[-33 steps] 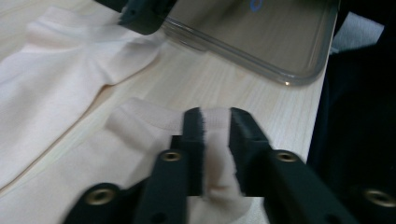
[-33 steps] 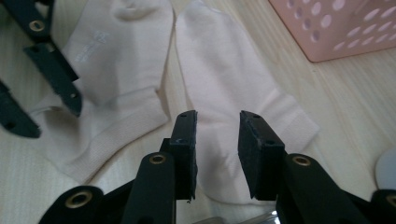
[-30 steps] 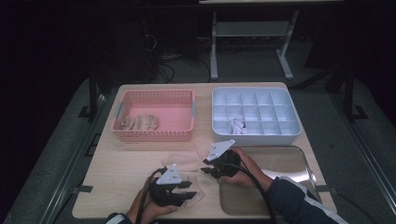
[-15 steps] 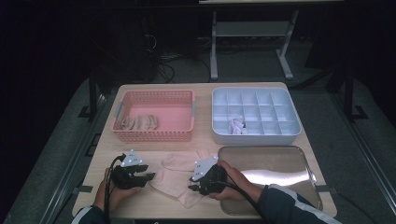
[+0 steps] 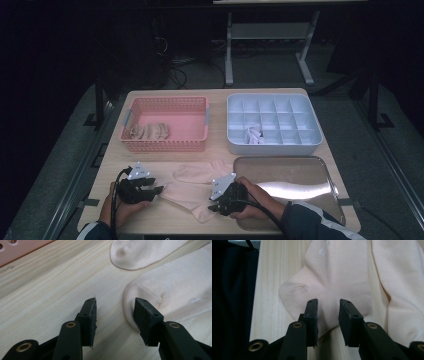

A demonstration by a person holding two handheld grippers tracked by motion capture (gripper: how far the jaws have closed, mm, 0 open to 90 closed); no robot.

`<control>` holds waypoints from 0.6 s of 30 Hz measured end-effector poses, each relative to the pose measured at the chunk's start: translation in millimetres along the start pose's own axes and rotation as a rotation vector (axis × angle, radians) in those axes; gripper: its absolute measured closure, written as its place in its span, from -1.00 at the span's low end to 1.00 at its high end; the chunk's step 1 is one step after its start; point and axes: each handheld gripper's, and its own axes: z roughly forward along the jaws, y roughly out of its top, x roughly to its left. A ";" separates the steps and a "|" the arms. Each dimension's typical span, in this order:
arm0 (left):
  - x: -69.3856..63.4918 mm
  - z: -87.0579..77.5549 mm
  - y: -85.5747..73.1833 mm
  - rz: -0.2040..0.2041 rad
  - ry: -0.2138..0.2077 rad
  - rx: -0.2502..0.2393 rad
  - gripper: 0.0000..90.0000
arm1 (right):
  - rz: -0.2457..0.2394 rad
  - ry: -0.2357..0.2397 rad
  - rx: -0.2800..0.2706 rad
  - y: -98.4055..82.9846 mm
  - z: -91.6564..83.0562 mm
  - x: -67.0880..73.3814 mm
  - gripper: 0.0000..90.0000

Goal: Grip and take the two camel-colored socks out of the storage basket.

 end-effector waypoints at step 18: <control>-9.4 5.9 1.2 0.028 -0.005 -0.027 0.02 | 0.166 -0.090 -0.049 1.4 6.3 -8.4 0.23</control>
